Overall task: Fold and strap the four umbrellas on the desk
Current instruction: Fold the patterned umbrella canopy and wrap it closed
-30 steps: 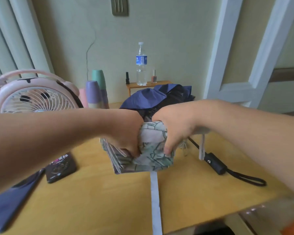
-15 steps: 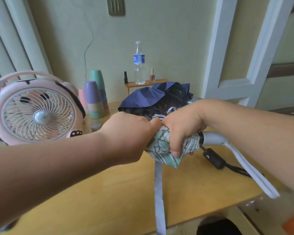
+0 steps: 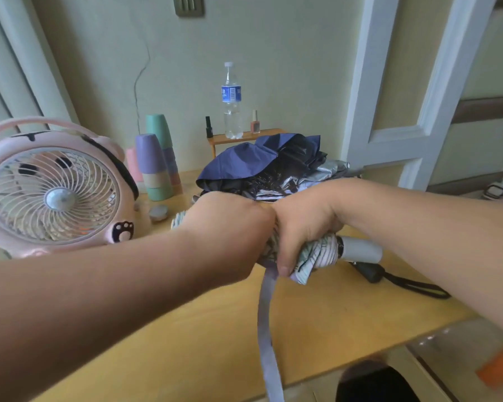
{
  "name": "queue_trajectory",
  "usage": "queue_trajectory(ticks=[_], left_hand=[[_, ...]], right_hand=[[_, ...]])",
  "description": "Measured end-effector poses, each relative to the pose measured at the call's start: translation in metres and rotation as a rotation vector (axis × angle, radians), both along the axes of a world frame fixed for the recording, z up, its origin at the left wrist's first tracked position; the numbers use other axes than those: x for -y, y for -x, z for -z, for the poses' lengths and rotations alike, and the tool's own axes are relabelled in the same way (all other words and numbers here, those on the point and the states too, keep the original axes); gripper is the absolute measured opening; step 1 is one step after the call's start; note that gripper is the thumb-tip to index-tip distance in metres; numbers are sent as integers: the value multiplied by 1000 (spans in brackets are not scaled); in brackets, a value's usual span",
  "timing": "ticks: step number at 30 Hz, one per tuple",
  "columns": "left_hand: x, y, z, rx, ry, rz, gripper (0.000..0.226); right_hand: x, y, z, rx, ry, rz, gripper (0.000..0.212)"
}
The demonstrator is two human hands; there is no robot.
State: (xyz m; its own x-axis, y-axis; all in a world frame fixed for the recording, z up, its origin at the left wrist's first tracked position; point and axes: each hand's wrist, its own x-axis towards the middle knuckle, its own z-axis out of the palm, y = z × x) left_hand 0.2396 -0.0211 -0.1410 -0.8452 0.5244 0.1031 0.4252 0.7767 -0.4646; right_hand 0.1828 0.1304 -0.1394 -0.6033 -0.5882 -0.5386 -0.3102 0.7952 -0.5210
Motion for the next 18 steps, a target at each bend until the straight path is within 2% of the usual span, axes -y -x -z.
queue_trajectory(ticks=[2,3,4,7,8,9,11,12,15,16,18], left_hand=[[3,2,2,-91,-23,60,23],[5,5,0,-64,-23,31,22],[8,9,-2,4,-40,-25,19],[13,21,-8,384,-209,-231,21],[15,24,-10,480,-238,-251,26],[15,25,-11,537,-232,-246,29],[17,24,-8,529,-162,-222,28],[19,22,-4,453,-125,-205,22],[30,21,12,-5,-62,-54,19],[34,22,18,-94,-73,11,22],[39,23,24,-138,-114,80,23]], right_hand=[[-1,2,1,-5,40,33,43],[2,-1,-1,-133,2,33,42],[5,-7,-2,-326,-54,22,39],[14,-31,2,-972,-212,-87,35],[16,-37,8,-1088,-219,-106,31],[16,-38,16,-1119,-200,-109,25],[15,-35,23,-1034,-209,-96,16],[14,-29,23,-949,-227,-76,16],[0,-13,13,-518,-110,85,16],[-7,-9,11,-337,-20,159,15],[-15,-7,10,-82,70,183,18]])
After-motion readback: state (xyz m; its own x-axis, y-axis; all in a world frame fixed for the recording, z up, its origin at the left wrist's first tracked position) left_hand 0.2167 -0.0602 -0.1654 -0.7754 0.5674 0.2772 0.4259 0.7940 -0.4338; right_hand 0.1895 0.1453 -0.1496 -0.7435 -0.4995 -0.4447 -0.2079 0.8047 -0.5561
